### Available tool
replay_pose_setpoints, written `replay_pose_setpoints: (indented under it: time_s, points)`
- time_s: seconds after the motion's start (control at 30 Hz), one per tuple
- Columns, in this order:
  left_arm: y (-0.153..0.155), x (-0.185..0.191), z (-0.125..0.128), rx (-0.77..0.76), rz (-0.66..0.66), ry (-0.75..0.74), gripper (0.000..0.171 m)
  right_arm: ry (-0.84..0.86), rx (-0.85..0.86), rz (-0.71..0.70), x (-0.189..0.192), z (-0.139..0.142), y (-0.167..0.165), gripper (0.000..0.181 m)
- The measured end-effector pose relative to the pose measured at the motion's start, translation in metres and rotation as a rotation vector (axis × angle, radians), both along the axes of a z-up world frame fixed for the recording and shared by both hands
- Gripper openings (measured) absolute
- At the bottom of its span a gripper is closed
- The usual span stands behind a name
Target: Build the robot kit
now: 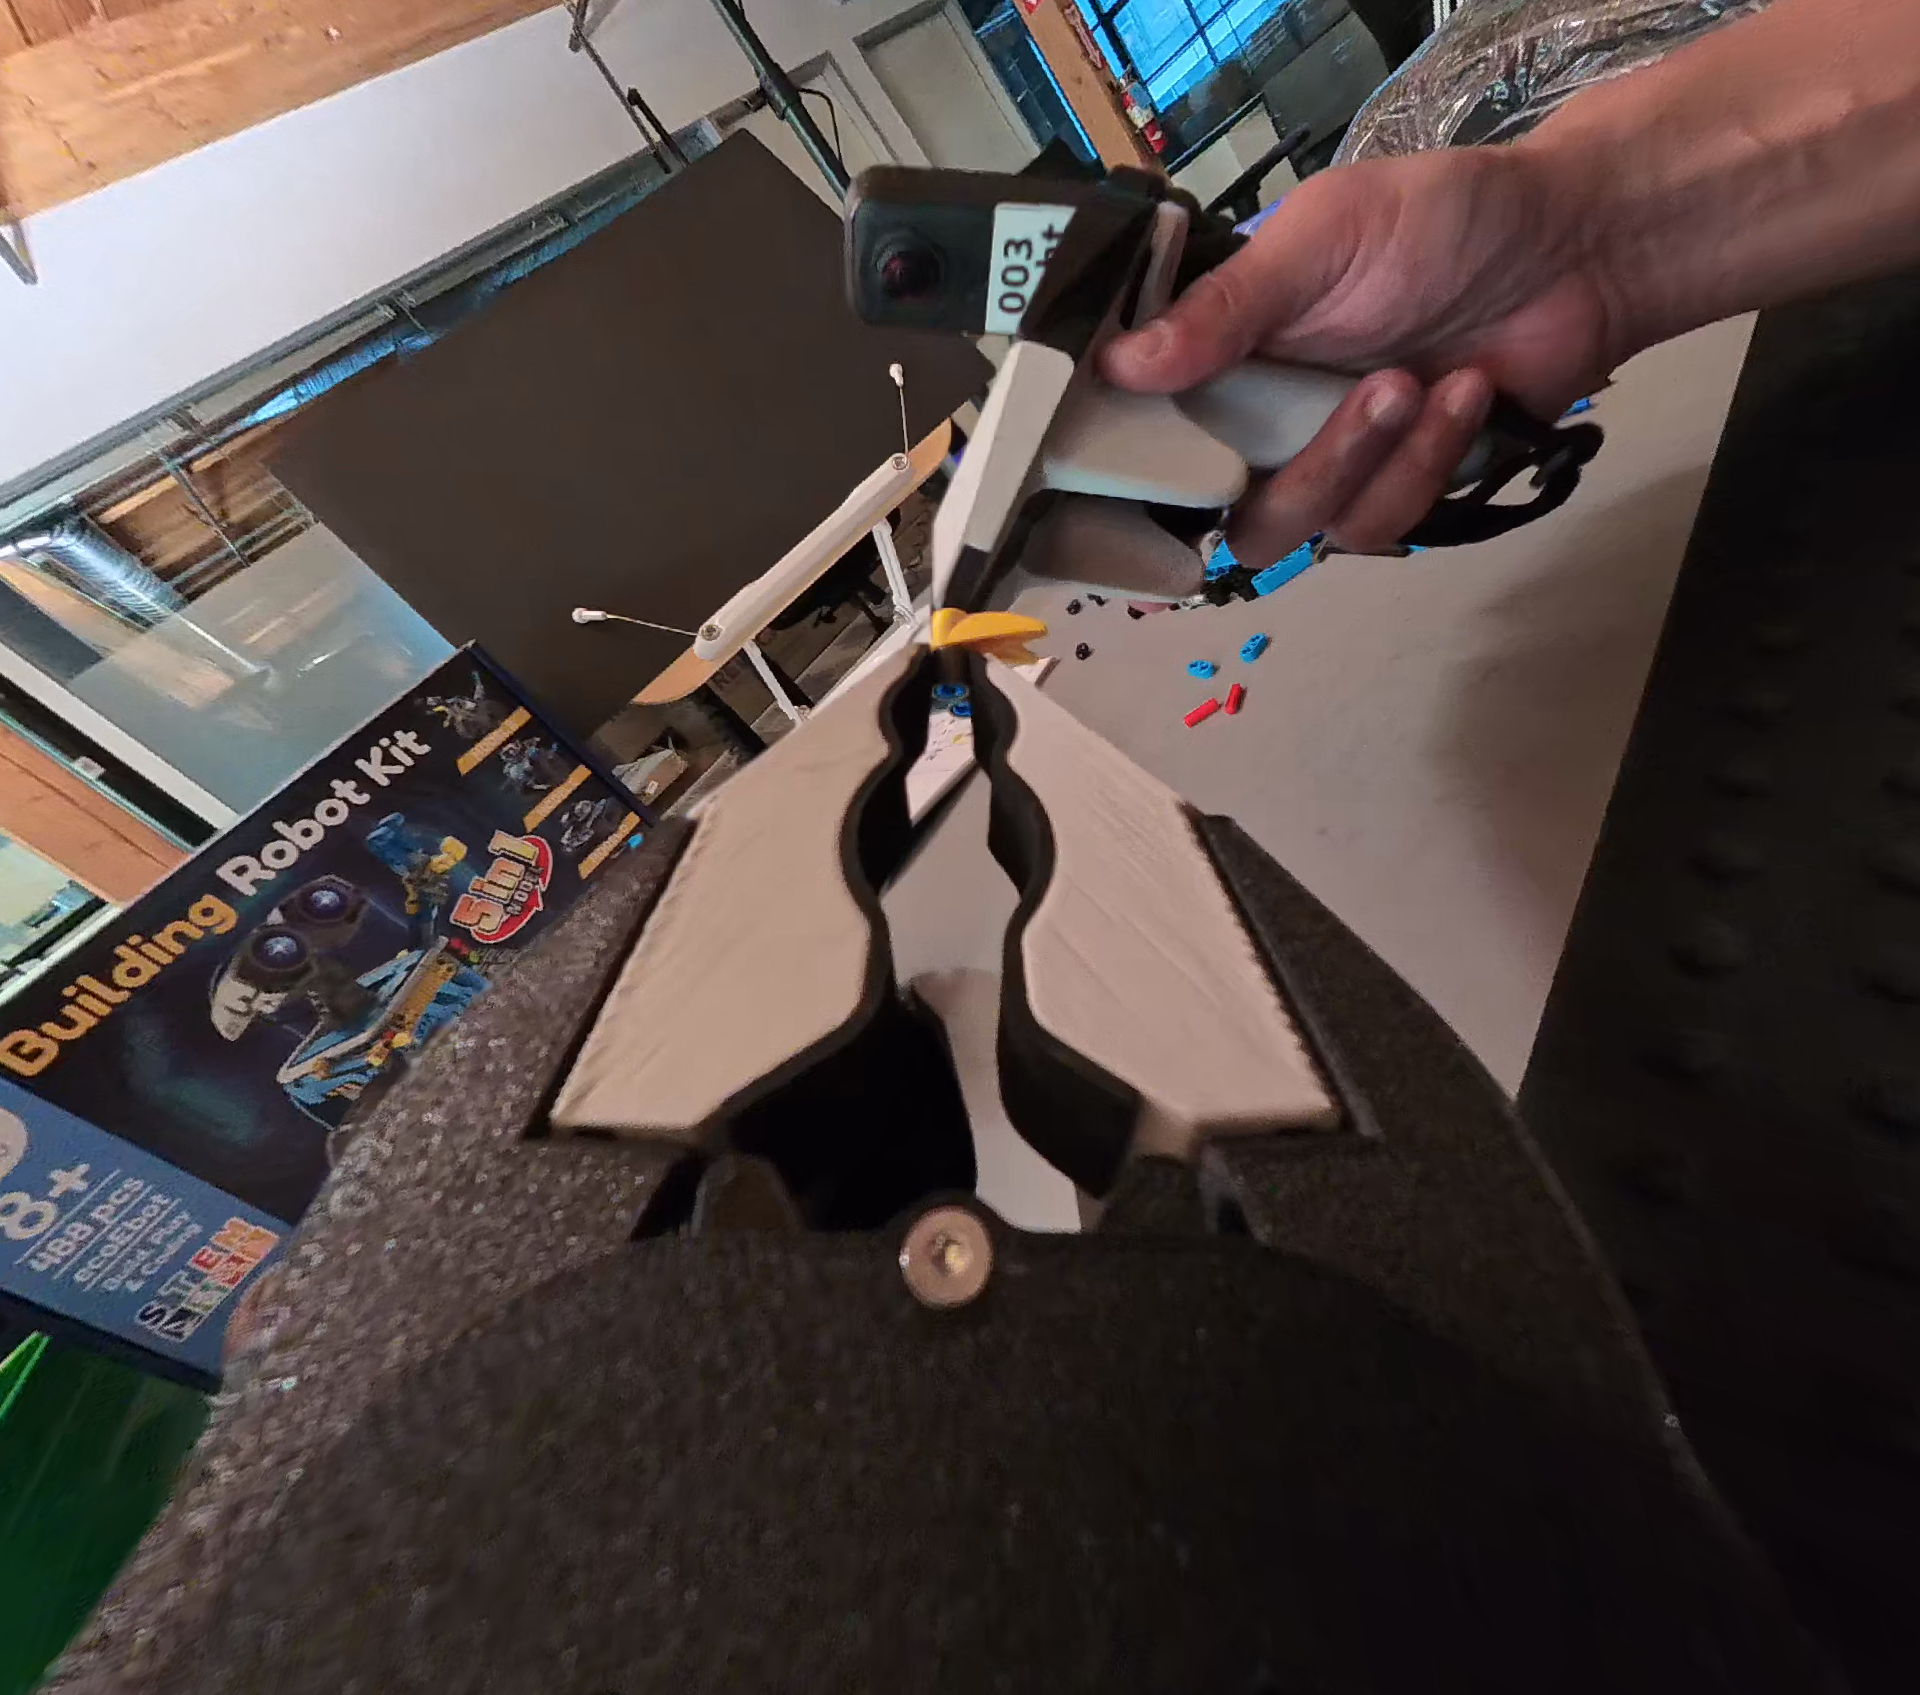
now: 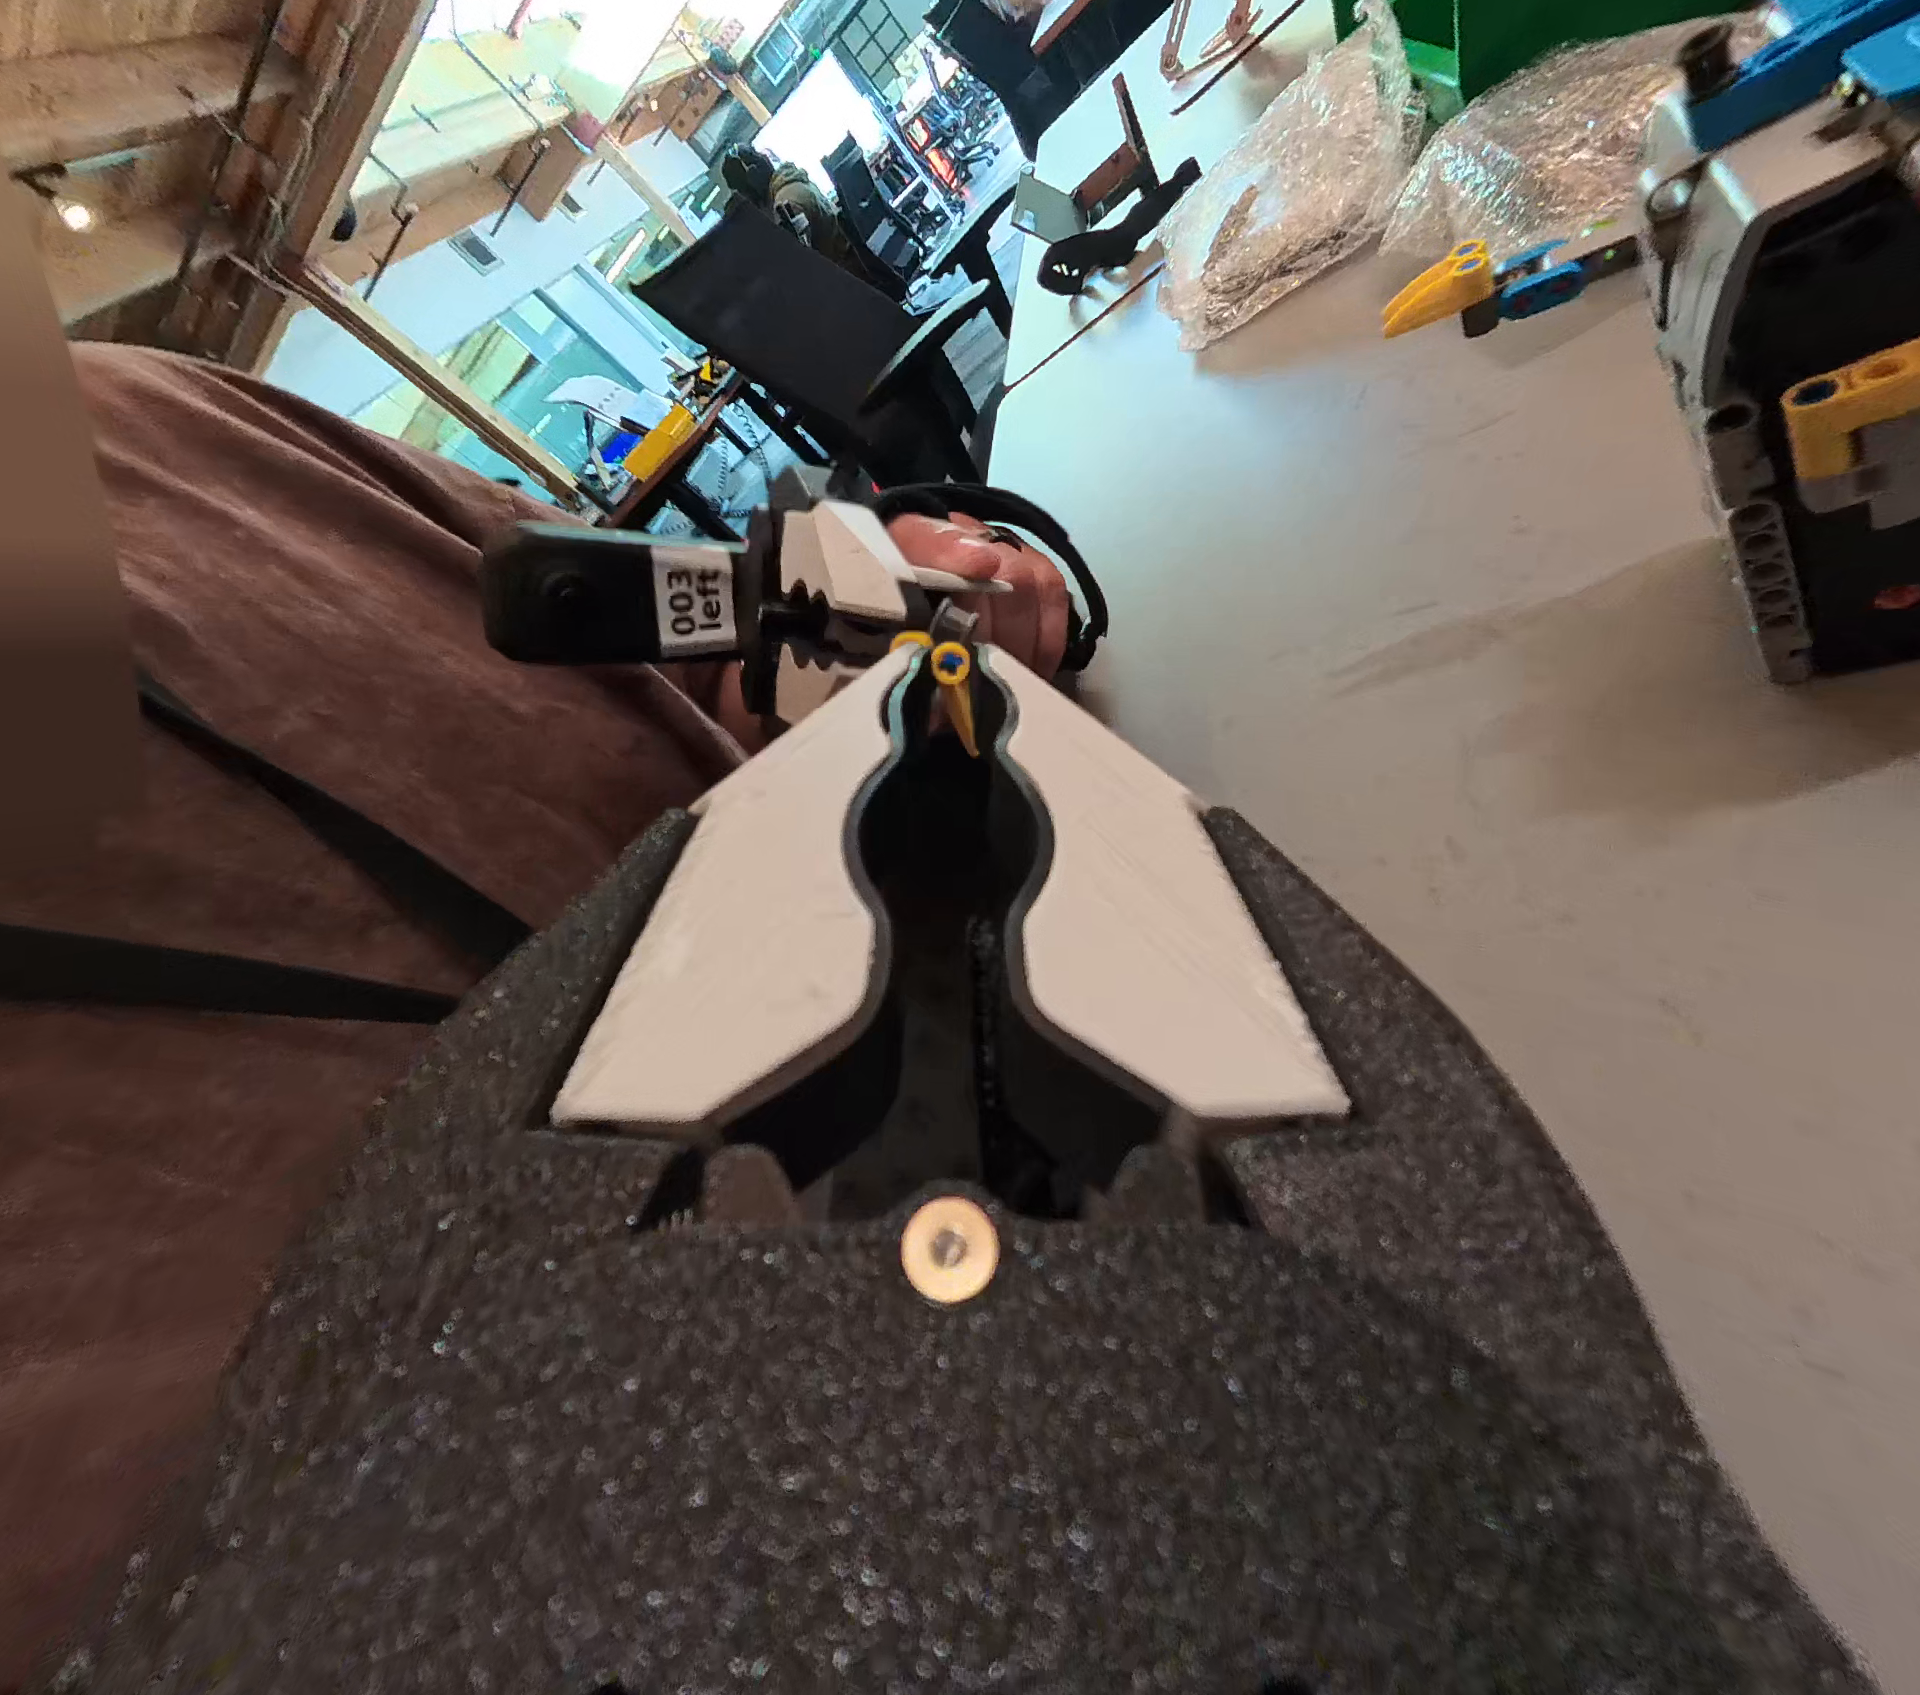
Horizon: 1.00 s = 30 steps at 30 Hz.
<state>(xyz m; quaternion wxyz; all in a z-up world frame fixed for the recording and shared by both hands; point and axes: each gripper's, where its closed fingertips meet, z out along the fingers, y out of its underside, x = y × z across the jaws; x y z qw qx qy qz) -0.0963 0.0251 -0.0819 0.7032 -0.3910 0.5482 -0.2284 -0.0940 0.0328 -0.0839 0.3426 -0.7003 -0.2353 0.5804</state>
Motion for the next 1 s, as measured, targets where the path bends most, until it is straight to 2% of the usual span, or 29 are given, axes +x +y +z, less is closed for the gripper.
replay_pose_setpoints:
  time_s: [0.17,0.57,0.9,1.0]
  points:
    - [0.002,-0.004,0.006,-0.105,-0.052,-0.052,0.007,-0.053,0.101,0.011,-0.007,-0.002,-0.005,0.007]
    - [0.002,-0.008,0.011,-0.157,-0.084,-0.089,0.007,-0.04,0.227,-0.038,-0.007,0.011,-0.005,0.007]
    - [-0.003,-0.006,0.009,-0.124,-0.087,-0.074,0.006,-0.024,0.209,-0.023,-0.006,0.008,-0.006,0.007]
    - [-0.005,-0.006,0.009,-0.118,-0.093,-0.072,0.006,0.027,0.149,0.007,-0.006,0.007,-0.008,0.007]
